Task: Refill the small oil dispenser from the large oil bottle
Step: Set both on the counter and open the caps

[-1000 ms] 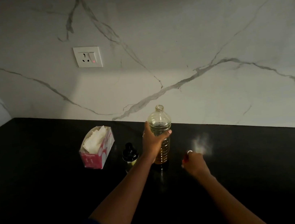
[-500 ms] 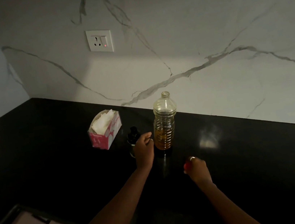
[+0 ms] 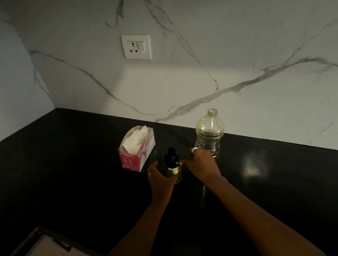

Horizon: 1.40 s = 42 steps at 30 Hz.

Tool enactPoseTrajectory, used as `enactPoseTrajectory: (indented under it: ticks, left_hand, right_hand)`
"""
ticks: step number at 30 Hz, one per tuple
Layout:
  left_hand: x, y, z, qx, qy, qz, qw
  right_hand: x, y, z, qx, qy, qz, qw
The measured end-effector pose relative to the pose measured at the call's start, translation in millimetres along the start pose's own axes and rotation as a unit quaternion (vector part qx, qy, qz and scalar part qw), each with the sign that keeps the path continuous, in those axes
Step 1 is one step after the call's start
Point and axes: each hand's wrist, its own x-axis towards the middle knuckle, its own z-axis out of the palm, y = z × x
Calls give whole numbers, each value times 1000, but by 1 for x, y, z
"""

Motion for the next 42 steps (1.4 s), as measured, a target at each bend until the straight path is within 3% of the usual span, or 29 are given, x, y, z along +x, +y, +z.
enactPoseTrajectory:
  ticks: [4, 7, 10, 17, 21, 30, 32, 34, 37, 39, 42]
  left_hand:
    - [22, -3, 4, 68, -103, -5, 992]
    - [33, -6, 10, 97, -142, 19, 985]
    - [40, -10, 13, 146, -148, 19, 978]
    - [44, -13, 13, 88, -129, 48, 987]
    - [45, -16, 14, 53, -121, 53, 990]
    - [48, -15, 8, 64, -190, 59, 978]
    - [48, -16, 8, 61, -178, 44, 981]
    - [47, -16, 7, 58, -171, 35, 983]
    - [45, -15, 6, 62, -168, 45, 983]
    - [44, -13, 5, 67, -170, 53, 982]
    - [41, -13, 4, 80, -156, 58, 983]
  right_hand:
    - [29, -39, 15, -137, 6, -2, 991]
    - [45, -56, 24, -155, -28, 52, 986]
    - [56, -62, 32, -181, -84, 79, 977]
    - [68, -59, 37, -197, -94, 88, 972]
    - [71, -57, 35, -200, -121, 61, 970]
    - [85, -53, 8, -196, -334, -72, 919]
    - [86, -55, 4, -128, -316, -56, 938]
    - [84, -56, 4, -79, -227, -38, 970]
    - [79, -56, 14, -149, -103, 49, 982]
    - [75, -55, 22, -218, -98, 98, 966]
    - [71, -54, 31, -238, -141, 93, 956]
